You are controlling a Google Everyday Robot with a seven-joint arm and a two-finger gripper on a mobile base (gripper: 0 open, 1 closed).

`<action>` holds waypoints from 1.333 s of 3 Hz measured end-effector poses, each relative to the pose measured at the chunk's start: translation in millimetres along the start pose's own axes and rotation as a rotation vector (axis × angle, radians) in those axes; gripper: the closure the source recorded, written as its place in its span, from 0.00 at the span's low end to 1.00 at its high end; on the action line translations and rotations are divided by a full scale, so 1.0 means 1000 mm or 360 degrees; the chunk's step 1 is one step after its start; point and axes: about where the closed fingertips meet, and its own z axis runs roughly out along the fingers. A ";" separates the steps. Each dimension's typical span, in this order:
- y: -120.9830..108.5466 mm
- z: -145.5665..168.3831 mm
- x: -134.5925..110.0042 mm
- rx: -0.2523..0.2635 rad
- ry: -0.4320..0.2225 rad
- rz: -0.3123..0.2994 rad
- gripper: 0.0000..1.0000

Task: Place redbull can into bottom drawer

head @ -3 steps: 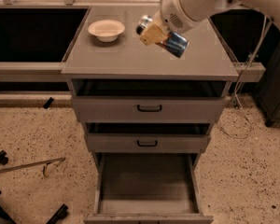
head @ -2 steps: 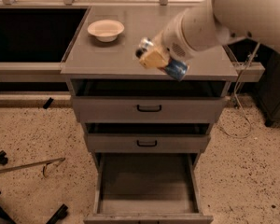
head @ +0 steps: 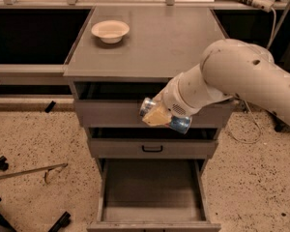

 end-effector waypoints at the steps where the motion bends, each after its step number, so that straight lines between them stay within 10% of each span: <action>1: 0.000 0.000 0.000 0.0000 0.0000 0.0000 1.00; 2: 0.007 0.008 0.009 0.0018 -0.0025 0.0015 1.00; 4: 0.071 0.088 0.110 0.0027 -0.0027 0.0262 1.00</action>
Offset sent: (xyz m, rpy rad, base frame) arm -0.0125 -0.0030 -0.0361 0.0426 -0.0237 -0.0347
